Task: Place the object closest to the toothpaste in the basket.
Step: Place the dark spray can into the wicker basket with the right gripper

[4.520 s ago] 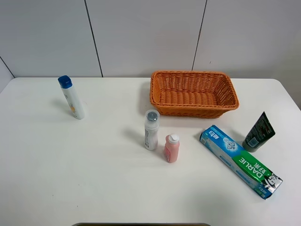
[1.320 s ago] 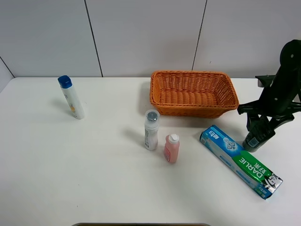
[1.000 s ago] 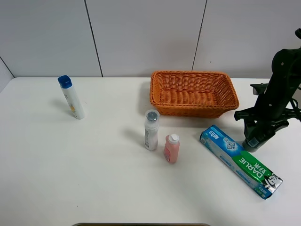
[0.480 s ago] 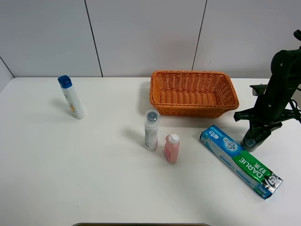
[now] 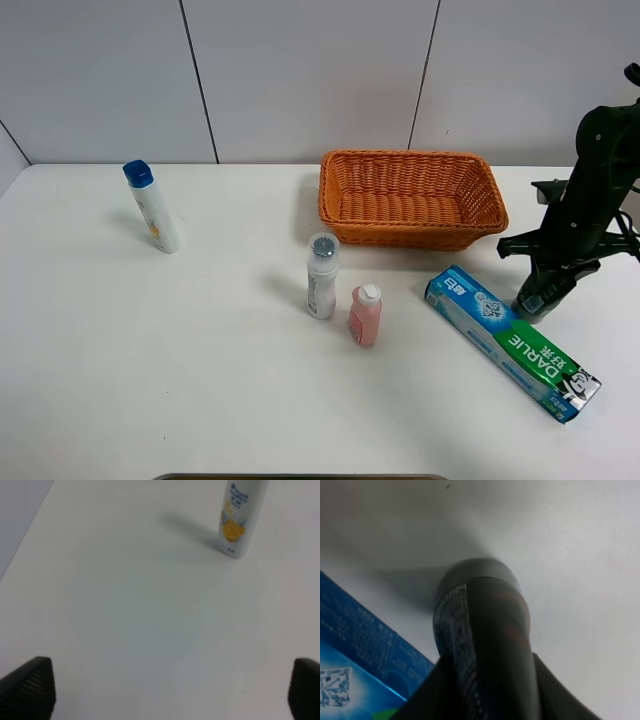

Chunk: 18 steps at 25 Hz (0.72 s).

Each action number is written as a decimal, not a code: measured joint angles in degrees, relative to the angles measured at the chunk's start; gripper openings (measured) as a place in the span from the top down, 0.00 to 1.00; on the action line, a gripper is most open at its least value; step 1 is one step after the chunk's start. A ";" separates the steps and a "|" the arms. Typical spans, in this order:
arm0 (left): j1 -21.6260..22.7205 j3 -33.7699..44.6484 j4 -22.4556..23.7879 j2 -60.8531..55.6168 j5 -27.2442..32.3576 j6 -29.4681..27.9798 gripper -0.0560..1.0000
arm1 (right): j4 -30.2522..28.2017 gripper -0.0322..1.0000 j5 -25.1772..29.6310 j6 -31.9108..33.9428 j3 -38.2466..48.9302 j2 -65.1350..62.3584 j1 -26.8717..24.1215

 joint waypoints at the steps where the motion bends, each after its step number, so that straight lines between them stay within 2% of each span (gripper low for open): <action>1: 0.00 0.00 0.00 0.00 0.00 0.00 0.06 | 0.00 0.67 0.37 0.00 0.00 -0.34 0.00; 11: 0.00 0.00 0.00 0.00 0.00 0.00 0.06 | 0.16 0.67 1.24 0.00 -0.62 -11.61 0.00; 18: 0.00 0.00 0.00 0.00 0.00 0.00 0.06 | 8.50 0.67 3.21 -4.02 -14.17 -15.49 0.59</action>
